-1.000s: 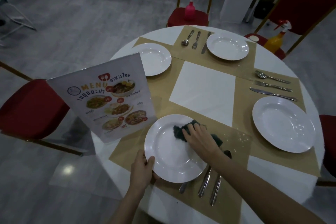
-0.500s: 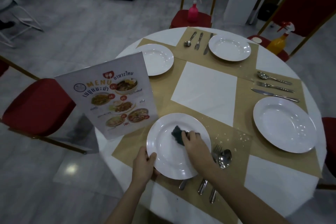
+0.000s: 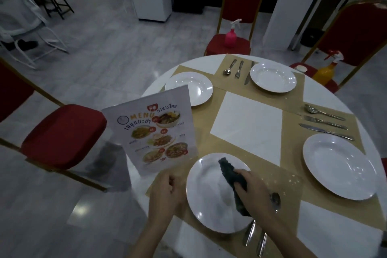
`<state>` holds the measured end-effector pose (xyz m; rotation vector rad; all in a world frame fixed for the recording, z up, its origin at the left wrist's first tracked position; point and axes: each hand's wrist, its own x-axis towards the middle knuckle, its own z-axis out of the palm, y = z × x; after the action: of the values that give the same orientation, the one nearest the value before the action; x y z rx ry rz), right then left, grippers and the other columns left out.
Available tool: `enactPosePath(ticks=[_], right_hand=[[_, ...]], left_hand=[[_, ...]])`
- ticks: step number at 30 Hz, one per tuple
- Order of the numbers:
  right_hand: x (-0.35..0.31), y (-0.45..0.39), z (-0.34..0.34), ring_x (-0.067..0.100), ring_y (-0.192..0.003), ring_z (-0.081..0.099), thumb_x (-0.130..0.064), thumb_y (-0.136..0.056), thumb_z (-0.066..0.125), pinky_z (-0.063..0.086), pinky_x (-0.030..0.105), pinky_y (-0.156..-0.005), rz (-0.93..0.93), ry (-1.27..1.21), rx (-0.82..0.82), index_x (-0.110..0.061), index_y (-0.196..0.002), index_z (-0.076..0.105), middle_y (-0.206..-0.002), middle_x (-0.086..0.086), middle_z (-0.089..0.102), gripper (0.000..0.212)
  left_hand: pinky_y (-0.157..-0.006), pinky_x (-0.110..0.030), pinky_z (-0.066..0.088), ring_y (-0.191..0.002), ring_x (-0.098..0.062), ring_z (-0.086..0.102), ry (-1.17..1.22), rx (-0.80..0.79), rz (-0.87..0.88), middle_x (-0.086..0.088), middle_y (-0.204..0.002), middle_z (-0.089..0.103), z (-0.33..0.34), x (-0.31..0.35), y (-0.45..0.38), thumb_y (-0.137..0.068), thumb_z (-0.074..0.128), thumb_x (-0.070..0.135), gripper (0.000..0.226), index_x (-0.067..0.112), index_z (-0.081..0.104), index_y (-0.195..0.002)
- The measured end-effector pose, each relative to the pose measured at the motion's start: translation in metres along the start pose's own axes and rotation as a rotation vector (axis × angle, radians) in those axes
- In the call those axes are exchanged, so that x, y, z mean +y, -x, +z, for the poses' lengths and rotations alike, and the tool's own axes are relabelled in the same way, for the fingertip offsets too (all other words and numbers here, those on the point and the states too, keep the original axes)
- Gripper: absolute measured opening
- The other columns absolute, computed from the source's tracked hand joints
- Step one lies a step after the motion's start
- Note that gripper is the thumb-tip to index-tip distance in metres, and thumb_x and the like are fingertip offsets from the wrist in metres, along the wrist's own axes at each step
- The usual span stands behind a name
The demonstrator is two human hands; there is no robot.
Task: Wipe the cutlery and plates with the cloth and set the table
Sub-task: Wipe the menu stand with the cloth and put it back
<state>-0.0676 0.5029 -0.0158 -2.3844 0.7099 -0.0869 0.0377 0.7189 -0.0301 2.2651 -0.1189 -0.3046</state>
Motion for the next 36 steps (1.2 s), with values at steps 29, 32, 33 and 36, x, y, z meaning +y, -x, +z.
enactPosePath(ticks=[29,32,33,36], right_hand=[[-0.232,-0.072,0.089,0.031,-0.114,0.057,0.003,-0.084,0.068,0.050,0.043,-0.098,-0.563,-0.154,0.477,-0.005,-0.136,0.053,-0.132,0.018,0.055,0.054],[-0.229,-0.079,0.112,0.036,-0.100,0.063,0.006,-0.072,0.078,0.056,0.046,-0.085,-0.644,-0.001,0.482,-0.004,-0.132,0.057,-0.131,0.020,0.058,0.064],[-0.225,-0.080,0.117,0.036,-0.095,0.063,0.008,-0.069,0.079,0.056,0.046,-0.081,-0.666,0.032,0.464,-0.004,-0.131,0.058,-0.131,0.019,0.058,0.066],[-0.195,-0.085,0.129,0.032,-0.089,0.062,0.006,-0.066,0.078,0.056,0.043,-0.074,-0.768,0.189,0.383,-0.006,-0.132,0.058,-0.134,0.015,0.058,0.070]], left_hand=[[-0.107,-0.039,0.038,-0.124,-0.029,0.049,-0.567,0.018,0.761,-0.011,-0.143,0.050,-0.191,0.079,-0.127,-0.094,0.052,0.005,0.053,0.011,0.038,-0.146],[-0.114,-0.031,0.028,-0.134,-0.026,0.043,-0.579,-0.025,0.734,-0.011,-0.148,0.044,-0.197,0.082,-0.138,-0.094,0.054,0.004,0.056,0.010,0.034,-0.147],[-0.113,-0.029,0.028,-0.134,-0.026,0.044,-0.579,-0.035,0.738,-0.013,-0.148,0.043,-0.199,0.082,-0.142,-0.094,0.054,0.002,0.056,0.008,0.034,-0.146],[-0.108,-0.030,0.035,-0.128,-0.028,0.049,-0.586,-0.041,0.754,-0.015,-0.143,0.048,-0.201,0.080,-0.153,-0.090,0.053,-0.009,0.059,0.005,0.036,-0.145]])
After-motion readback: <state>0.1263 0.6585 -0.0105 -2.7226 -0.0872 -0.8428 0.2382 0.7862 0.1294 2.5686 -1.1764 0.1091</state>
